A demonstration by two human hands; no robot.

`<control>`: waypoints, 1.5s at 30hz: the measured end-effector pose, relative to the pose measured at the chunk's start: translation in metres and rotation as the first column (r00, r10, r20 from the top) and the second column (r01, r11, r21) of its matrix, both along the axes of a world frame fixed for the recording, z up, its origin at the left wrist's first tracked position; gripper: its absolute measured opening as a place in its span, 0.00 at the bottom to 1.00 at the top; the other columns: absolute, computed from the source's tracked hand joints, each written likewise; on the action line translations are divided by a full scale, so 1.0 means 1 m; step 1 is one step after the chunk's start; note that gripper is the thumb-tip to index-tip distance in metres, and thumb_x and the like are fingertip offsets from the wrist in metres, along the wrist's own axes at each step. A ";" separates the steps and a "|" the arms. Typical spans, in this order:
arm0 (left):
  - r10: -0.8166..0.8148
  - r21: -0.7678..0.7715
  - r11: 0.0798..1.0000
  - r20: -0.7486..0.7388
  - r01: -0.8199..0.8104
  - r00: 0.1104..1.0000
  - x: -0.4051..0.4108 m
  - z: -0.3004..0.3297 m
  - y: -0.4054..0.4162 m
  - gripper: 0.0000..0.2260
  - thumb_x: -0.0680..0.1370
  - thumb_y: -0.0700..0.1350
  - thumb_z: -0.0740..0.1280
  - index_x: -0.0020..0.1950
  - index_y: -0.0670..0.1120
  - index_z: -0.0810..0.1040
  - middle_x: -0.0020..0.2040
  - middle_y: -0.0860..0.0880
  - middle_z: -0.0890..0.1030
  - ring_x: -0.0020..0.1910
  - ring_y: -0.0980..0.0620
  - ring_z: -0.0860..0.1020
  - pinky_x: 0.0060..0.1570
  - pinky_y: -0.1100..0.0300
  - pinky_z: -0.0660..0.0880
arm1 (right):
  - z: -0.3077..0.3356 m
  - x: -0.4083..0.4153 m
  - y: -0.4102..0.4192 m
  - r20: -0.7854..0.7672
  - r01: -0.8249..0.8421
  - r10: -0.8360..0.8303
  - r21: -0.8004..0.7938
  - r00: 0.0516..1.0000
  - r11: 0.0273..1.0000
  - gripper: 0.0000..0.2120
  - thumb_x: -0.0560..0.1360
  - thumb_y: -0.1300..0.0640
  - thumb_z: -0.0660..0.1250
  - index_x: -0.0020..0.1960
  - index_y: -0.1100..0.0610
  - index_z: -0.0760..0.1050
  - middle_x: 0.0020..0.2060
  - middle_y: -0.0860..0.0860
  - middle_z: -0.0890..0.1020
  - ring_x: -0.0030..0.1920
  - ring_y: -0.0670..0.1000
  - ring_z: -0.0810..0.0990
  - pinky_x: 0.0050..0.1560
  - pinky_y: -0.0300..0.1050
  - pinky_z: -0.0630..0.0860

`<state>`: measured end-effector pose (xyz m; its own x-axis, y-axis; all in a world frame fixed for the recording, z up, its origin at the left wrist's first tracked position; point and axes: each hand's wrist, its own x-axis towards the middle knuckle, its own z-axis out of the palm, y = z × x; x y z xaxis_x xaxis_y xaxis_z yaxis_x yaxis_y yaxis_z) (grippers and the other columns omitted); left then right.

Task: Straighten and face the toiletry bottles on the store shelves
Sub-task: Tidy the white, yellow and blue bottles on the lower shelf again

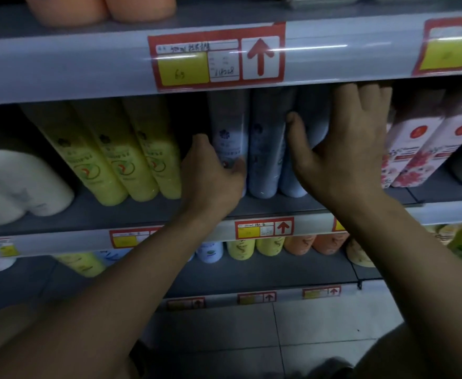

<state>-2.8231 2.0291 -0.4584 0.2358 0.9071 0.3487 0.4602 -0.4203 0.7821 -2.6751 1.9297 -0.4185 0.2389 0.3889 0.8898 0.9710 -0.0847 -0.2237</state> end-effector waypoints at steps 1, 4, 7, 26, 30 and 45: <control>-0.003 0.005 1.000 0.008 0.003 1.000 0.000 -0.002 0.000 0.15 0.75 0.46 0.75 0.50 0.47 0.69 0.42 0.53 0.77 0.37 0.60 0.76 0.31 0.71 0.70 | 0.000 -0.002 0.003 -0.003 0.005 -0.005 -0.010 1.000 1.000 0.19 0.77 0.53 0.70 0.55 0.70 0.76 0.50 0.69 0.79 0.53 0.68 0.74 0.53 0.58 0.71; -0.017 0.006 1.000 0.031 0.017 0.999 -0.002 -0.006 0.002 0.15 0.75 0.47 0.75 0.51 0.47 0.70 0.46 0.49 0.81 0.42 0.53 0.81 0.40 0.52 0.79 | -0.001 -0.003 0.015 -0.040 0.020 -0.025 -0.129 0.999 0.991 0.22 0.78 0.44 0.68 0.50 0.66 0.76 0.46 0.66 0.80 0.49 0.68 0.77 0.48 0.58 0.72; -0.018 -0.003 1.000 0.050 0.018 0.999 -0.003 -0.008 0.006 0.17 0.73 0.50 0.76 0.51 0.46 0.71 0.48 0.47 0.81 0.44 0.49 0.82 0.44 0.46 0.81 | 0.000 0.002 0.026 -0.089 0.017 -0.040 -0.248 0.995 0.969 0.28 0.77 0.35 0.62 0.44 0.62 0.79 0.41 0.63 0.82 0.45 0.66 0.79 0.46 0.61 0.75; -0.060 0.018 0.998 0.043 0.059 0.997 -0.013 -0.020 0.013 0.24 0.69 0.52 0.81 0.55 0.47 0.71 0.52 0.50 0.81 0.49 0.51 0.82 0.48 0.46 0.82 | 0.008 0.006 0.027 -0.112 -0.120 0.093 -0.269 0.989 0.956 0.22 0.79 0.44 0.64 0.37 0.61 0.74 0.31 0.61 0.79 0.33 0.65 0.77 0.35 0.55 0.71; -0.049 0.038 0.998 0.054 0.047 0.997 -0.011 -0.023 0.014 0.25 0.68 0.54 0.81 0.55 0.49 0.71 0.53 0.50 0.81 0.50 0.52 0.82 0.47 0.48 0.83 | 0.008 0.006 0.028 -0.089 -0.106 0.084 -0.273 0.993 0.956 0.22 0.79 0.43 0.65 0.43 0.63 0.78 0.35 0.62 0.81 0.37 0.64 0.79 0.38 0.55 0.73; -0.068 0.105 0.993 0.057 0.062 0.996 -0.015 -0.030 0.011 0.26 0.69 0.55 0.80 0.59 0.51 0.71 0.56 0.53 0.81 0.54 0.54 0.81 0.50 0.50 0.82 | 0.005 0.012 0.016 -0.090 -0.103 0.081 -0.272 0.993 0.957 0.25 0.80 0.40 0.64 0.41 0.63 0.74 0.33 0.61 0.75 0.35 0.62 0.74 0.37 0.59 0.71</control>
<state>-2.8379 2.0404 -0.4882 0.2684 0.8489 0.4553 0.3822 -0.5278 0.7585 -2.6626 1.9457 -0.4131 0.2542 0.6402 0.7249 0.9581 -0.0645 -0.2789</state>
